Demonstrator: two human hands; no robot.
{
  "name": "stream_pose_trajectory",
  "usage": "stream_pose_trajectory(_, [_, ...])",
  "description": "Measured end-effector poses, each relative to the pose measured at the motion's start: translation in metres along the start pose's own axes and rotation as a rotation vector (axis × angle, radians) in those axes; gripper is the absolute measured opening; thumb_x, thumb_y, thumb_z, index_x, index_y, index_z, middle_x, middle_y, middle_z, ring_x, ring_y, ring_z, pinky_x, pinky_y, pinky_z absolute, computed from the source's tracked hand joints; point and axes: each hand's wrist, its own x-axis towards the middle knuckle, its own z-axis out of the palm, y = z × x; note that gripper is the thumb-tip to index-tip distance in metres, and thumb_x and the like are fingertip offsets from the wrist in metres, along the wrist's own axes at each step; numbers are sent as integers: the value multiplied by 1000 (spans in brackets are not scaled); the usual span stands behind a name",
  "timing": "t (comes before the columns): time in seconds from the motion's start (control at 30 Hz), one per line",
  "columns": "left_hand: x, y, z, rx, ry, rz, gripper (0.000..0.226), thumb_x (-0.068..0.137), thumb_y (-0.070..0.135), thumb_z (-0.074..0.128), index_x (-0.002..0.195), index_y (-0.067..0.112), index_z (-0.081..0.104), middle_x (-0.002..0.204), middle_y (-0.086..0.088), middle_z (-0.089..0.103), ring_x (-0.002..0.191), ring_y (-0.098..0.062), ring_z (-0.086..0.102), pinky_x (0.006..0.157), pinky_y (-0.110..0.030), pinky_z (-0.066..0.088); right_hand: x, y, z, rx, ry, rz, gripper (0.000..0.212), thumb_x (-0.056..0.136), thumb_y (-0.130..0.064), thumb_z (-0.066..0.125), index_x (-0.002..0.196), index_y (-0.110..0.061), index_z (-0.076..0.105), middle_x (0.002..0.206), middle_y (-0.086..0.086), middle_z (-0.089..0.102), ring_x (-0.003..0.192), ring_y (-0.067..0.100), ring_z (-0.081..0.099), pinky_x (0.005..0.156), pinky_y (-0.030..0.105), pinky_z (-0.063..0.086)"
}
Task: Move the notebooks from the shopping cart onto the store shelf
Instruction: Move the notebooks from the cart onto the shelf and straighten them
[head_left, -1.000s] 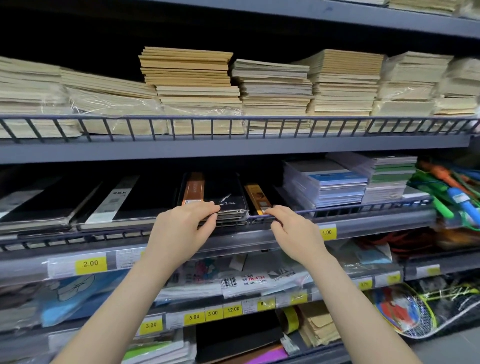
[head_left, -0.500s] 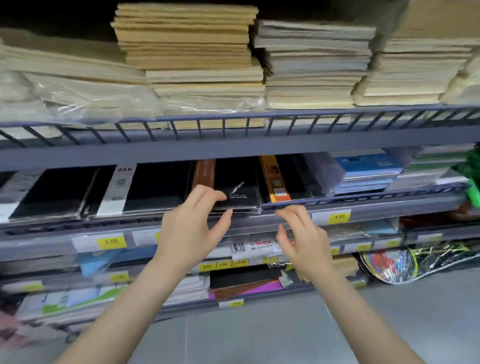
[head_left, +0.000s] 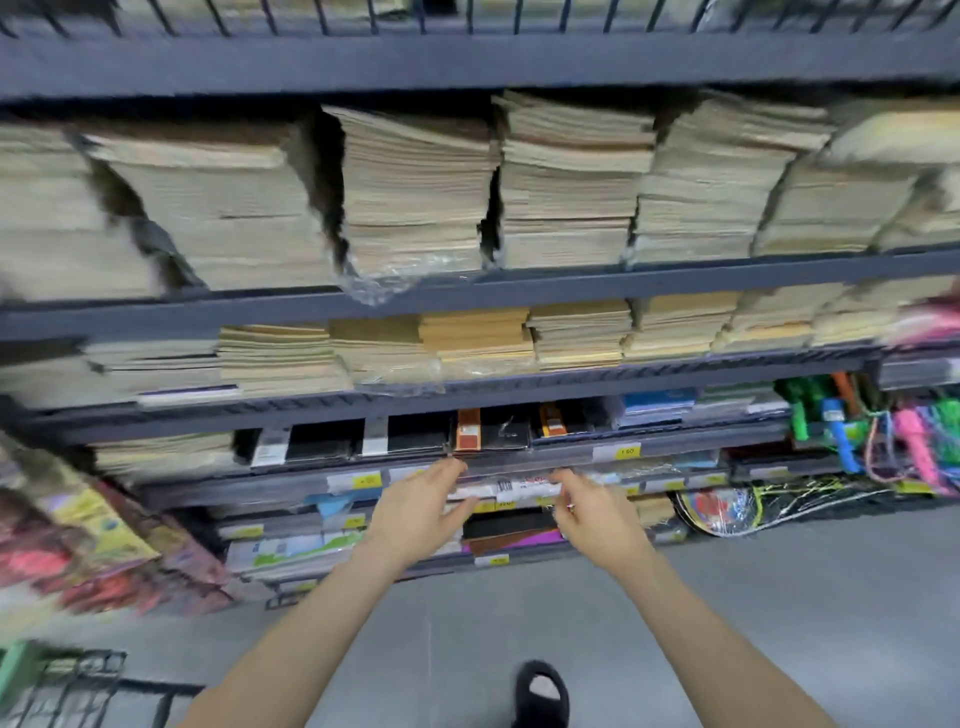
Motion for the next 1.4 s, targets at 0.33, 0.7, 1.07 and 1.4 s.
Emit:
stream_pose_trajectory(0.33, [-91,17,-96,-134,-21,-40,26,91,37,50,113,23,53,101,7,63,87,-17,59,69,-31,44,-69,-73,-70,163,-107,-47,27,88,-22,42,112,-26,54,108,4,66,94,26,61,76,36,49])
stream_pose_trajectory(0.7, [-277,-5,-71,-314,129,-294,18,84,34,57,99,26,56,84,11,63,63,-4,55,72,-31,49,-161,-140,-28,253,-247,-212,31,89,-19,43,114,-22,59,110,3,67,98,24,62,86,39,50])
stream_pose_trajectory(1.07, [-468,-80,-79,-349,180,-516,17,84,37,57,99,28,56,86,10,65,74,-12,63,71,-33,51,-228,-271,55,240,-416,-381,31,83,-25,45,110,-26,60,112,-1,66,104,22,60,90,38,47])
stream_pose_trajectory(1.4, [-638,-244,-115,-384,169,-619,18,85,32,61,102,32,56,84,14,66,67,5,58,64,-20,47,-276,-442,158,379,-443,-285,24,91,-13,49,113,-13,60,100,-4,58,64,4,50,64,20,41])
